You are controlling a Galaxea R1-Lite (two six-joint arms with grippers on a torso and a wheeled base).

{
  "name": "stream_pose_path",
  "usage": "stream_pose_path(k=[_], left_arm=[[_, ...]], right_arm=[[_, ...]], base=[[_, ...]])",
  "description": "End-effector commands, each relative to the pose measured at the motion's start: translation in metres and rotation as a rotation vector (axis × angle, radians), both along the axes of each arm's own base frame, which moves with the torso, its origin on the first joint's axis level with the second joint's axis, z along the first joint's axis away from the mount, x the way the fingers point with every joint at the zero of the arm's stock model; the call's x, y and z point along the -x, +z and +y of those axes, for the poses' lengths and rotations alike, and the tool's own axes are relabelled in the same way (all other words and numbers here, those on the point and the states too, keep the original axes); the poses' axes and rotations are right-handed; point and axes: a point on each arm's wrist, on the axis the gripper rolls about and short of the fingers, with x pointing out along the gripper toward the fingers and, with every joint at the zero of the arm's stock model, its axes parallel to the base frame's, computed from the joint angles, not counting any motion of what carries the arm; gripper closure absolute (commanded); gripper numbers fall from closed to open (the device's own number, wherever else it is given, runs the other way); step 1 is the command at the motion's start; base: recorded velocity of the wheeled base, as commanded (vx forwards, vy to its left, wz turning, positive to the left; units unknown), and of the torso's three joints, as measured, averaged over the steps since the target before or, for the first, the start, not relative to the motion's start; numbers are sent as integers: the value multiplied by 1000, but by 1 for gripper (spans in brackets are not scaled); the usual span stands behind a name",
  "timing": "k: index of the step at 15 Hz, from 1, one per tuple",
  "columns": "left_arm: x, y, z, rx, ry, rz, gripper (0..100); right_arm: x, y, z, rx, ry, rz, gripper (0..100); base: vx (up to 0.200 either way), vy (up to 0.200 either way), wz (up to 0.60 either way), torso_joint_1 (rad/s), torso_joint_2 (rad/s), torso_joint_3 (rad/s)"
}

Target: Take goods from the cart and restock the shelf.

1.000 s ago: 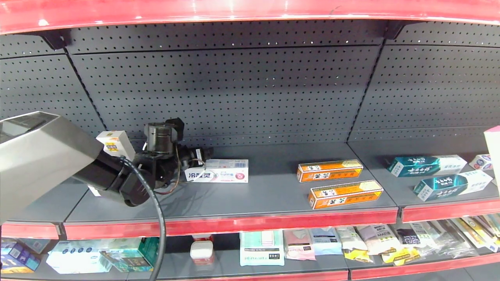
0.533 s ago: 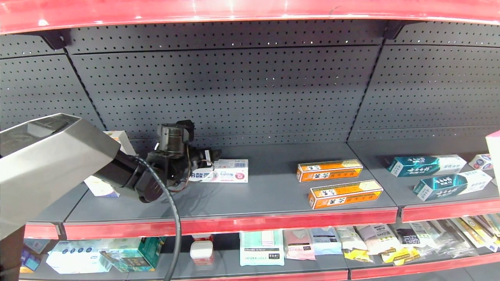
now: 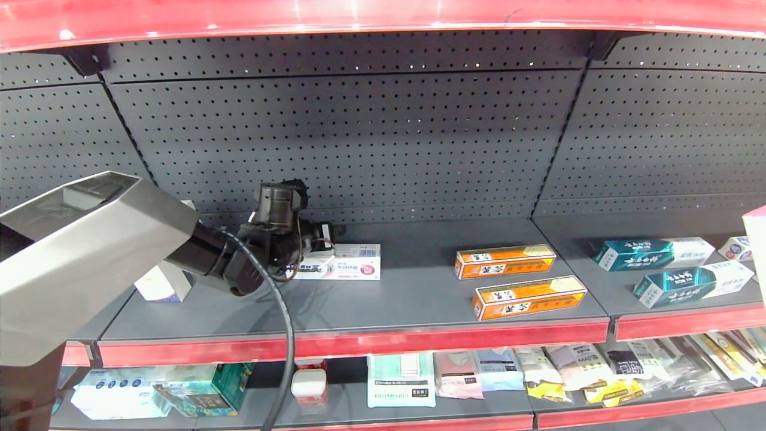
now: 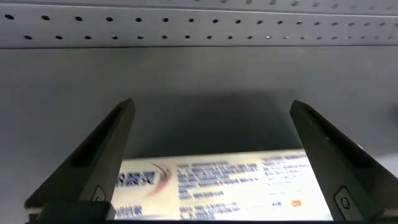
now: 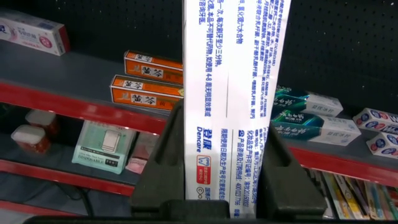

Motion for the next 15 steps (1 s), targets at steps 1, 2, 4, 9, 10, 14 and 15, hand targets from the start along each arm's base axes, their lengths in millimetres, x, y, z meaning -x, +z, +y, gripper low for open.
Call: stream_pose_path(k=[1, 2, 4, 9, 10, 14, 15], left_arm=[[-5, -3, -2, -2, 0, 4, 0], [-7, -3, -3, 1, -4, 2, 0], [-8, -4, -5, 12, -34, 4, 0], [-12, -13, -6, 4, -44, 34, 0], [-13, -13, -6, 5, -50, 41, 0], [-11, -16, -6, 0, -65, 75, 0], [-11, -16, -6, -2, -65, 77, 0]], right_arm=[[1, 0, 0, 0, 2, -2, 100], [1, 0, 0, 0, 0, -2, 100], [2, -1, 0, 1, 2, 9, 100], [14, -7, -1, 3, 2, 35, 100], [15, -7, -1, 3, 2, 35, 100], [15, -8, -1, 3, 2, 39, 100], [15, -8, -1, 3, 2, 41, 100]], base=[[0, 0, 0, 0, 0, 0], [0, 0, 0, 0, 0, 0], [0, 0, 0, 0, 0, 0], [0, 0, 0, 0, 0, 0], [0, 0, 0, 0, 0, 0], [0, 0, 0, 0, 0, 0], [0, 0, 0, 0, 0, 0]])
